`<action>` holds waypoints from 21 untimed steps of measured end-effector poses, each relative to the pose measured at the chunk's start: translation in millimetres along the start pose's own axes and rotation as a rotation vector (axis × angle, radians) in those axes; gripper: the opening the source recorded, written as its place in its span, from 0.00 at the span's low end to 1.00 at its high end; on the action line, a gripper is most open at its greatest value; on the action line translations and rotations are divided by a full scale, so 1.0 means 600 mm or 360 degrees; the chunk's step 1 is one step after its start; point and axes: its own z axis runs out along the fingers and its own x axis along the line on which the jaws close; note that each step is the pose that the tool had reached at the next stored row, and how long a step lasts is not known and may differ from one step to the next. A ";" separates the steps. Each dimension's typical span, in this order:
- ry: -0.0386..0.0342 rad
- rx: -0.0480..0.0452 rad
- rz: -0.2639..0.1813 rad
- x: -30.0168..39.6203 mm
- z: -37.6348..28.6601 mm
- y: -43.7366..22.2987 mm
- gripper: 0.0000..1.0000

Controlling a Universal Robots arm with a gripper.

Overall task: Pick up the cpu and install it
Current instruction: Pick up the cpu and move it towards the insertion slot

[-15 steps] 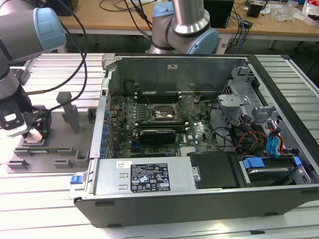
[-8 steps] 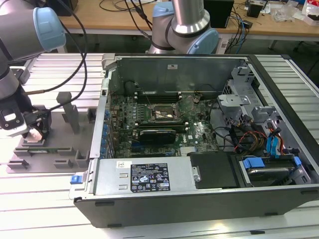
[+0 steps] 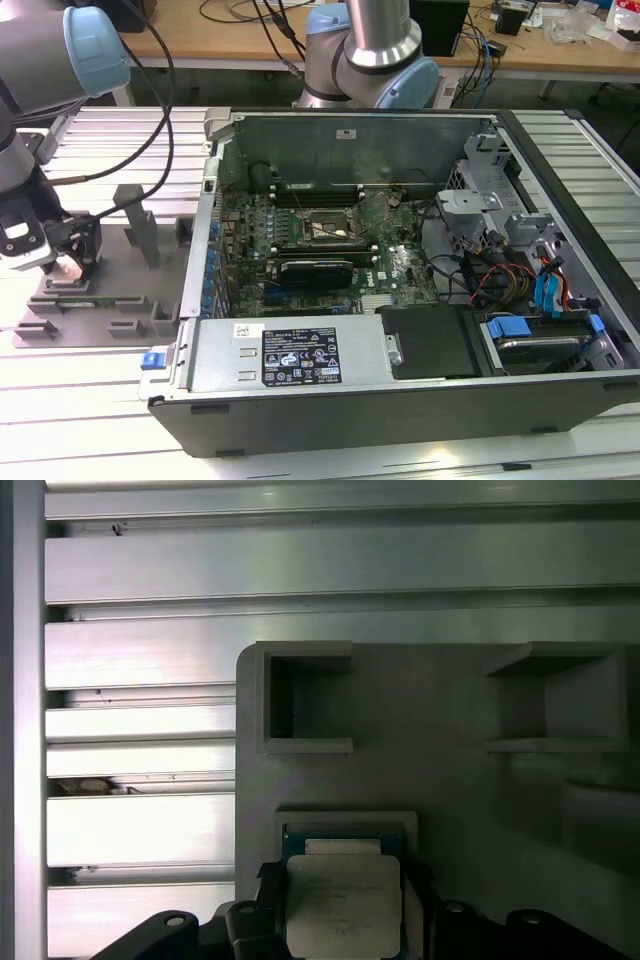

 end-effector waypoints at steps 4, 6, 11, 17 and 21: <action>0.0002 0.0000 -0.0029 0.000 -0.001 0.000 0.55; 0.0002 0.0000 -0.0040 0.000 -0.001 0.000 0.55; 0.0002 0.0000 -0.0040 0.000 -0.015 0.001 0.55; 0.0002 0.0002 -0.0040 0.000 -0.040 0.002 0.55; 0.0002 0.0003 -0.0040 0.000 -0.047 0.003 0.55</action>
